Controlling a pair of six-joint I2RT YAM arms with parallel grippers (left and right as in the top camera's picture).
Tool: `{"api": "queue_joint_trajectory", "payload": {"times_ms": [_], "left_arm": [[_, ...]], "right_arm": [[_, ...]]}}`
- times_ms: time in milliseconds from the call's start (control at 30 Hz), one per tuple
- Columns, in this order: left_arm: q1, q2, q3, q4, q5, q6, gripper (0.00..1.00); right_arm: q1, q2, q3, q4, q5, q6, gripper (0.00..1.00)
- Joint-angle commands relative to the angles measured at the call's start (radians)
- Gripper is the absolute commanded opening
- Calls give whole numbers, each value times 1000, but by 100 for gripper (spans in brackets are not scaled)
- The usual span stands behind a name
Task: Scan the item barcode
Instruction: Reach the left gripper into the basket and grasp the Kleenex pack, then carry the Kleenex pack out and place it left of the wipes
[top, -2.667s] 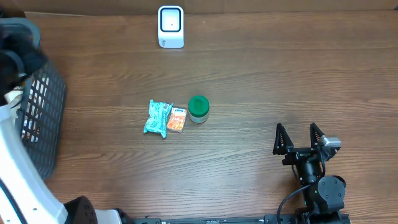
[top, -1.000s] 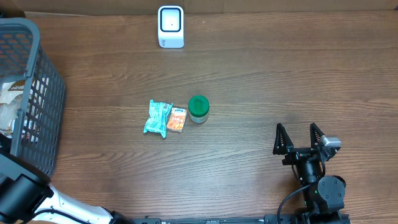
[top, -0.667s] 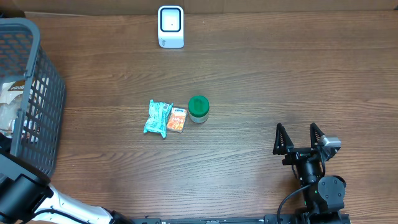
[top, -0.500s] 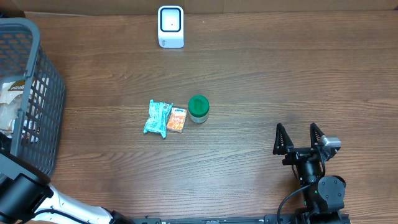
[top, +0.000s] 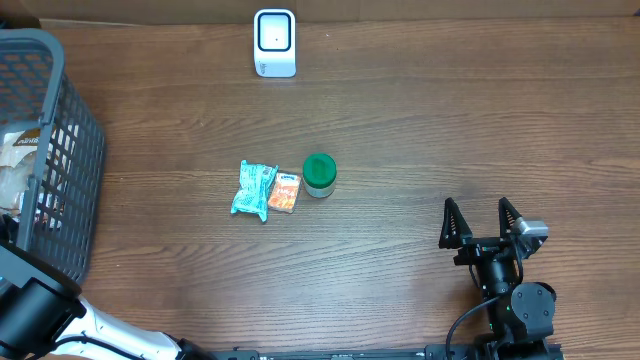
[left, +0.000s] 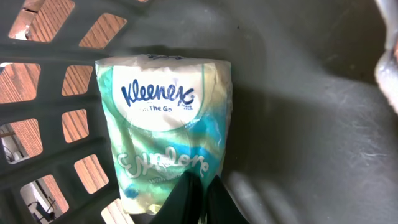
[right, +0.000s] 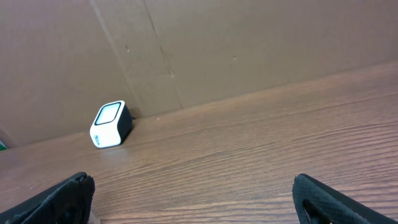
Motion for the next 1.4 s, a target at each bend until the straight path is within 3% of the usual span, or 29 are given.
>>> {"api": "queue_joint_trajectory", "payload": {"times_ms": [0,400,533,800,1067,1367], "left_arm": [[-8,14,-13,-29,18,4,4],[-130,-81,247,-240,97,-98,4],[-202,-195,344,-282,100,-144,4],[-333,-431,371,-259,198,-189,4],[-599,-634,371,-340,254,-199,4],[-924,-602,302,-484,253,-187,4]], "right_arm": [[-3,-10,-11,3,-7,-14,100],[-3,-10,-11,3,-6,-14,100],[-3,-10,-11,3,-6,-14,100],[-3,-10,-11,3,-7,-14,100],[-3,-10,-11,3,-6,-14,100],[-3,-10,-11,3,-7,-14,100]]}}
